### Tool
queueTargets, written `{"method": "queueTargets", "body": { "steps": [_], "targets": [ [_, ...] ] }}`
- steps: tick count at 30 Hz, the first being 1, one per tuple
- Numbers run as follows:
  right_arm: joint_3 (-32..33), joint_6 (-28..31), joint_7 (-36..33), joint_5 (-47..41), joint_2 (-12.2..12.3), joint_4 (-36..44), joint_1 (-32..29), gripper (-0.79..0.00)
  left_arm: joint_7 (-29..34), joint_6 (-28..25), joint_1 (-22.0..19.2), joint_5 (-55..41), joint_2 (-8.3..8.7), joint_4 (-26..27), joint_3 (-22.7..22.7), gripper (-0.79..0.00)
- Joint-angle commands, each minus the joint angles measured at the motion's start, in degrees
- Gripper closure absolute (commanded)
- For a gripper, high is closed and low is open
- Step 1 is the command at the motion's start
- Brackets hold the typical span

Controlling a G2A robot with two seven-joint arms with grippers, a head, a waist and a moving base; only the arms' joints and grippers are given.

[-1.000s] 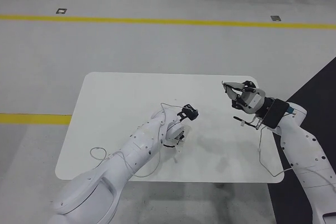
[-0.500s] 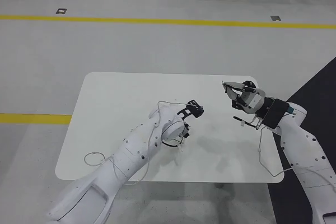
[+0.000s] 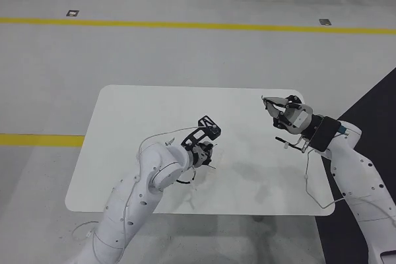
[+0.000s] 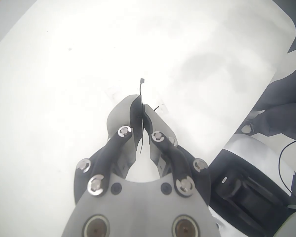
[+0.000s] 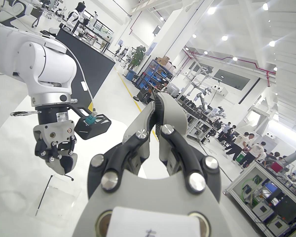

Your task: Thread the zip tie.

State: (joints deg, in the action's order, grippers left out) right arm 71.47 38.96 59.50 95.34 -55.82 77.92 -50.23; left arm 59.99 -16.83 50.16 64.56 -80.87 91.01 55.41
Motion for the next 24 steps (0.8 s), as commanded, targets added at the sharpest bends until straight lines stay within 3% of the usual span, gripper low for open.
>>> {"method": "queueTargets", "body": {
  "steps": [1, 7, 13, 17, 21, 24],
  "targets": [
    [0.00, 0.00, 0.00, 0.00, 0.00, 0.00, 0.00, 0.000, 0.04, 0.06, -0.09, 0.03, -0.02, -0.08, -0.08, 0.000],
    [0.00, 0.00, 0.00, 0.00, 0.00, 0.00, 0.00, 0.000, -4.45, 0.58, 1.00, -5.53, -0.09, 1.76, 1.49, 0.000],
    [0.00, 0.00, 0.00, 0.00, 0.00, 0.00, 0.00, 0.000, -13.92, -0.31, 8.14, -20.52, 1.33, 9.40, 14.10, 0.000],
    [0.00, 0.00, 0.00, 0.00, 0.00, 0.00, 0.00, 0.000, -20.56, -3.97, 13.45, -32.57, 1.94, 12.03, 20.39, 0.000],
    [0.00, 0.00, 0.00, 0.00, 0.00, 0.00, 0.00, 0.000, -23.92, -8.57, 14.68, -40.46, 2.02, 10.31, 20.73, 0.000],
    [0.00, 0.00, 0.00, 0.00, 0.00, 0.00, 0.00, 0.000, -21.98, -11.57, 13.39, -44.90, 1.97, 8.49, 18.43, 0.000]
  ]
}}
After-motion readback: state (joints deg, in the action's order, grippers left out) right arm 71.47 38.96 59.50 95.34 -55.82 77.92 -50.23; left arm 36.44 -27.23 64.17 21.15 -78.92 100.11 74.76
